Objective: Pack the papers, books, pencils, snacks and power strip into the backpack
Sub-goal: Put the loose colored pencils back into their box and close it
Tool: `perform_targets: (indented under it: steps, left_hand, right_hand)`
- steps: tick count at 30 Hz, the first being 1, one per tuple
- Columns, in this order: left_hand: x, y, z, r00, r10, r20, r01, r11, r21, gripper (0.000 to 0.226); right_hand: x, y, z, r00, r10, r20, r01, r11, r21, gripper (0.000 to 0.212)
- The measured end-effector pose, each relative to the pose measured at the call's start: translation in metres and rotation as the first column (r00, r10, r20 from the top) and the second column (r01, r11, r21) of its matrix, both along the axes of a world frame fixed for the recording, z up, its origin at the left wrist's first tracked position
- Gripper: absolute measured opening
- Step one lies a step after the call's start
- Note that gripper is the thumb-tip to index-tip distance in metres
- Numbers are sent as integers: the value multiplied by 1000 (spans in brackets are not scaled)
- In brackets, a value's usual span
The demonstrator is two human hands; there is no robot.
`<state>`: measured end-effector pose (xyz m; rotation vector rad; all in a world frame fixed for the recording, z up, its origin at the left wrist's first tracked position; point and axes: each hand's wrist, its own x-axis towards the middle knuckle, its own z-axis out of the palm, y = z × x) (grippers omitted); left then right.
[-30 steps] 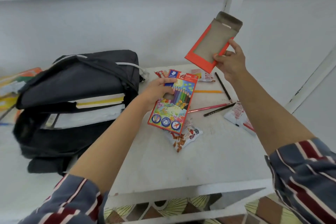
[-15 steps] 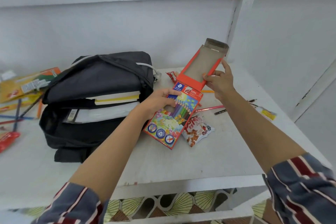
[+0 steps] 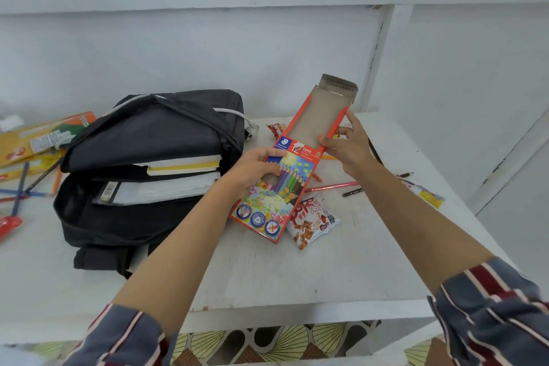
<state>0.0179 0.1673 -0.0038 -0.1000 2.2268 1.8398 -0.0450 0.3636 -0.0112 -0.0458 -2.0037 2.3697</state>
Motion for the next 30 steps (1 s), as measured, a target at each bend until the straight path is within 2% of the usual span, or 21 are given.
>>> perform_targets:
  steps: [7,16,18,19,22,23,26,30]
  left_hand:
    - [-10,1,4,999,2,-51,-8,993,-116,20]
    - [-25,17,-6,996,-73,-59,61,981,-183,18]
    - [-28,18,-6,991,-113,-67,97,974,-202,19]
    - [-30,18,-6,988,-139,-66,123,969,-213,19]
    - [-33,18,-5,977,-204,-54,184,950,-253,20]
    - [-34,18,-5,975,-216,-59,193,946,-260,20]
    - [-33,24,-7,961,-224,-164,156,924,-348,23]
    - [-32,37,-12,914,-265,-307,52,828,-559,51]
  right_hand:
    - [3,2,-4,996,74,39,-74,997,-15,111]
    - [9,21,-8,993,16,117,-17,1000,8,110]
    - [7,26,-6,987,3,160,8,997,-71,99]
    - [5,30,-5,982,-11,190,33,993,-109,85]
    - [-1,45,-2,964,-54,259,90,988,-128,26]
    - [-3,49,-3,964,-54,260,93,986,-141,18]
    - [-4,56,-3,975,-52,216,88,983,-158,17]
    - [-2,53,-1,984,-36,174,70,979,-191,17]
